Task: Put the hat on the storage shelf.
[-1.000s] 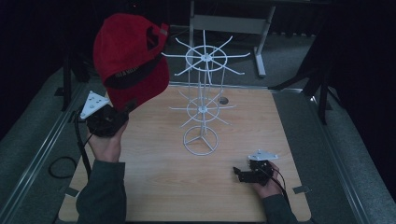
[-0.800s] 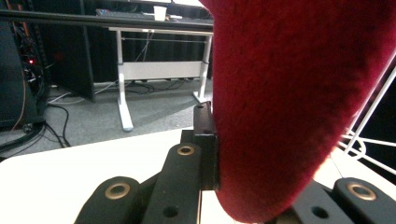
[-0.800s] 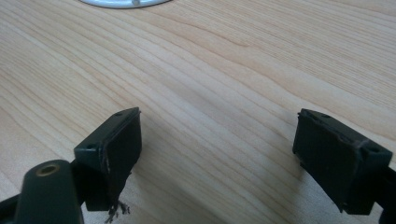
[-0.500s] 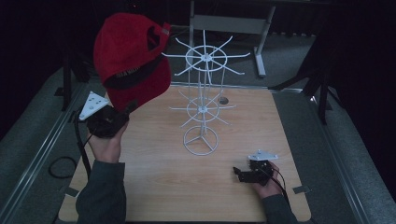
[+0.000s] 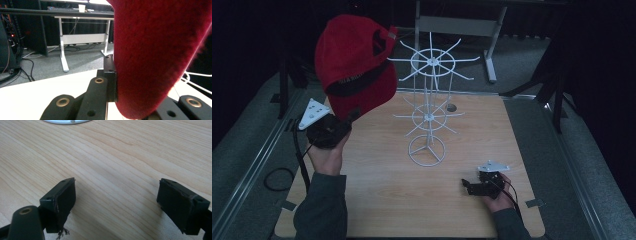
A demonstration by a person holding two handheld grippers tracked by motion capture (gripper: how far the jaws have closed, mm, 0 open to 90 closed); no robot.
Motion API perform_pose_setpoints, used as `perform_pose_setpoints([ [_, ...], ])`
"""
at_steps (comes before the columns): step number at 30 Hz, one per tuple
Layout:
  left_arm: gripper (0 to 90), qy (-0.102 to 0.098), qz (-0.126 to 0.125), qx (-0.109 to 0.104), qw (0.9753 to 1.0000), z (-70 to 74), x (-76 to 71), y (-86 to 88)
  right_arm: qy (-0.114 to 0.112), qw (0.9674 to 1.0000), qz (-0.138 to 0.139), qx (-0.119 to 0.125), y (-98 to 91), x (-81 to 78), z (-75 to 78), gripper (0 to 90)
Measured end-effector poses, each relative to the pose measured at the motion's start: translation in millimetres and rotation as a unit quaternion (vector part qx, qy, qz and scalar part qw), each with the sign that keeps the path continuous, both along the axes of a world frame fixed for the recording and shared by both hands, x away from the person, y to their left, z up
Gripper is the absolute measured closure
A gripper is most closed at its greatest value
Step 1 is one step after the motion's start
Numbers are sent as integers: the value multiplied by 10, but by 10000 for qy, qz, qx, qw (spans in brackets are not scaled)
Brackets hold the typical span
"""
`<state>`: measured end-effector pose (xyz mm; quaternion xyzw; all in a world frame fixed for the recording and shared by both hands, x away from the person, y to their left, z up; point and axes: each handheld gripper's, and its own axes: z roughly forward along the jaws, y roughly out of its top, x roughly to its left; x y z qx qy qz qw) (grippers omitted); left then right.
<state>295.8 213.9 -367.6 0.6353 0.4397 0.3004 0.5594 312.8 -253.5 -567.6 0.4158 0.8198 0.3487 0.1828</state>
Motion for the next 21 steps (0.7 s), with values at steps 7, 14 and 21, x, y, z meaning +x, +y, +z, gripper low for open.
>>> perform_pose_setpoints([
  [7,858,31,-40,22,10000,-5,5,-20,0,10000,1,0,0,0,0,153],
  [14,858,55,-82,50,9999,-11,5,-46,-1,10000,2,-1,0,1,0,153],
  [21,857,118,-136,78,9998,-22,17,-59,-1,10000,2,0,0,0,0,153],
])
